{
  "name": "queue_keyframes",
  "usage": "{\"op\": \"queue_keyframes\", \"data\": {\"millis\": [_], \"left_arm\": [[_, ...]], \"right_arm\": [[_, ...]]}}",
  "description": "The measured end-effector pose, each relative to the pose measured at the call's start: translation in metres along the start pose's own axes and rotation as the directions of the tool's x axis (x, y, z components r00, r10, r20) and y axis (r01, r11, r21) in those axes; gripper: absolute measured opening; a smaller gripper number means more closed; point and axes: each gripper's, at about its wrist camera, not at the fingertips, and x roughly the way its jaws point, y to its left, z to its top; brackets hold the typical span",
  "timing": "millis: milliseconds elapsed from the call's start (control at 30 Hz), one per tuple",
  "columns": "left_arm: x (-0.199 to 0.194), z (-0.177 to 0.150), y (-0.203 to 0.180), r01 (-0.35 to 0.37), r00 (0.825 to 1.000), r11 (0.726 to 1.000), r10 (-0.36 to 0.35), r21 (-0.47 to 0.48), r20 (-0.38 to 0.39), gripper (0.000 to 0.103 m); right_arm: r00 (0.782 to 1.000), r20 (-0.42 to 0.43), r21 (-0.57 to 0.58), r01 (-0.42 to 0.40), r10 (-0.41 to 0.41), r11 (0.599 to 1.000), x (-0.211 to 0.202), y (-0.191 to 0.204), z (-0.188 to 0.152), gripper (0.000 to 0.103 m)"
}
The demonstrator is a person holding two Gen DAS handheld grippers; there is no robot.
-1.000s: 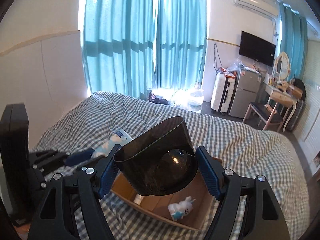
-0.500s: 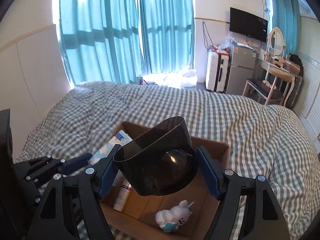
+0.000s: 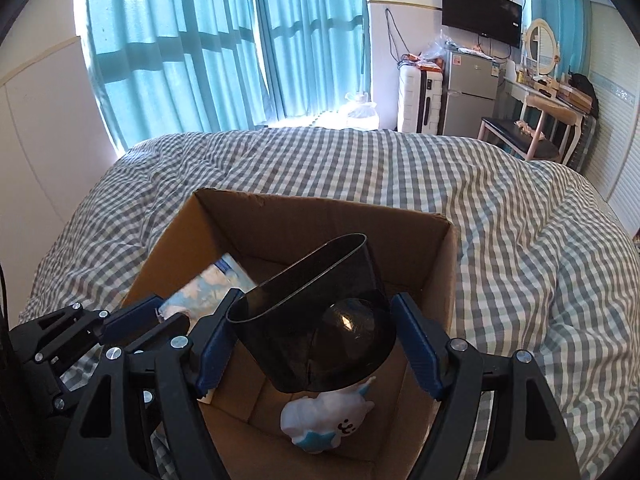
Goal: Organize objects
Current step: 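Lower the tissue pack and black object into the box and open both grippers, then withdraw both tools from the box toward the remaining items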
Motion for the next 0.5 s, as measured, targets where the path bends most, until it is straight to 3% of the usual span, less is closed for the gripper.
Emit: {"op": "queue_keyframes", "data": {"millis": [100, 167, 233, 333, 433, 500], "left_arm": [[-0.002, 0.0, -0.001, -0.002, 1.0, 1.0, 0.002, -0.01, -0.009, 0.034], [-0.007, 0.0, 0.0, -0.007, 1.0, 1.0, 0.007, -0.023, 0.002, 0.059], [-0.015, -0.001, 0.002, -0.017, 1.0, 0.999, 0.017, -0.044, 0.016, 0.07], [-0.03, 0.001, 0.005, 0.002, 1.0, 0.997, 0.0, -0.083, 0.026, 0.074], [-0.051, 0.003, 0.008, -0.001, 0.999, 0.994, 0.005, -0.109, 0.035, 0.087], [-0.067, 0.004, 0.008, -0.011, 0.998, 0.993, 0.017, -0.119, 0.054, 0.088]], "right_arm": [[0.999, 0.036, 0.023, -0.006, 0.006, 1.0, -0.011, -0.003, -0.001, 0.085], [0.998, 0.062, 0.043, -0.017, 0.014, 0.999, -0.023, -0.006, -0.001, 0.087], [0.996, 0.082, 0.057, -0.023, 0.018, 0.998, -0.036, -0.009, -0.002, 0.088], [0.994, 0.105, 0.062, -0.017, 0.01, 0.998, -0.059, -0.007, -0.004, 0.088], [0.993, 0.118, 0.056, -0.009, 0.002, 0.998, -0.082, -0.007, -0.01, 0.088], [0.992, 0.125, 0.045, -0.001, -0.004, 0.999, -0.097, -0.006, -0.014, 0.088]]}}
